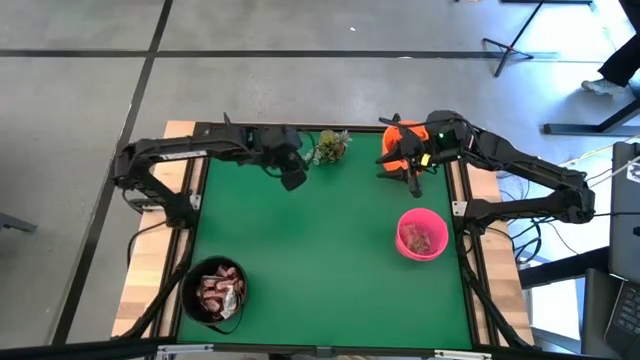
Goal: Sort candy
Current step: Put the orange candy into the pink bucket
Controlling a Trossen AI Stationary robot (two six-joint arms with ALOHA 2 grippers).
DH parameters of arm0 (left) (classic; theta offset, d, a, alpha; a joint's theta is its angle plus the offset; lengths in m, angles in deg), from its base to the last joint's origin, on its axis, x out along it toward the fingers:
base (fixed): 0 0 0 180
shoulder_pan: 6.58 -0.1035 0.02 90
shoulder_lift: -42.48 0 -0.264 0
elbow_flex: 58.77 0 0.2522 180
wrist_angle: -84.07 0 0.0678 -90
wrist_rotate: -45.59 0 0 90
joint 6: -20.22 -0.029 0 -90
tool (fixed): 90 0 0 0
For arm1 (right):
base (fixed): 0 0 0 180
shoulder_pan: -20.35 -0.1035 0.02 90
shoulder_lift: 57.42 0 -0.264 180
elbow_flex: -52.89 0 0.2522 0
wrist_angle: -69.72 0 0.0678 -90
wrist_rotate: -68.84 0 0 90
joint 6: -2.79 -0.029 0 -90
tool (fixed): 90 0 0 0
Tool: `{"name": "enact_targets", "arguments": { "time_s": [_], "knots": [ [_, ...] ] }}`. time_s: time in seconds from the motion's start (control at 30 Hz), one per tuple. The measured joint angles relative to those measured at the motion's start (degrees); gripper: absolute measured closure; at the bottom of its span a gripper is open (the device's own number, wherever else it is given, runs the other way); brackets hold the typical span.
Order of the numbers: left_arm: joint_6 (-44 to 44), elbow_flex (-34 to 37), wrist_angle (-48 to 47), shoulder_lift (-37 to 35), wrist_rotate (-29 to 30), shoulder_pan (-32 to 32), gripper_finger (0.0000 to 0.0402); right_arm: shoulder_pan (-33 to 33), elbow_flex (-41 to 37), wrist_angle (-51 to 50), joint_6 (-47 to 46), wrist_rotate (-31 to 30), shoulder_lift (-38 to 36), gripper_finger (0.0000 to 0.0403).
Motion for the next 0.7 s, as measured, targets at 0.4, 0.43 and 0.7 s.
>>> {"name": "enact_targets", "arguments": {
  "time_s": [0.4, 0.43, 0.7],
  "knots": [
    [11.75, 24.36, 25.21, 0.12, 2.87, -12.80, 0.0239, 0.15, -9.55, 7.10, 1.09, -0.75, -6.85, 0.0226],
    [11.75, 24.83, 25.19, 0.12, 3.84, -13.69, 0.0239, 0.15, -10.18, 7.50, 1.12, -1.03, -7.60, 0.0226],
    [15.08, 26.56, 24.60, 0.47, 7.20, -20.10, 0.0239, 0.15, -10.99, 8.00, 0.88, -2.47, -10.11, 0.0226]
  ]
}}
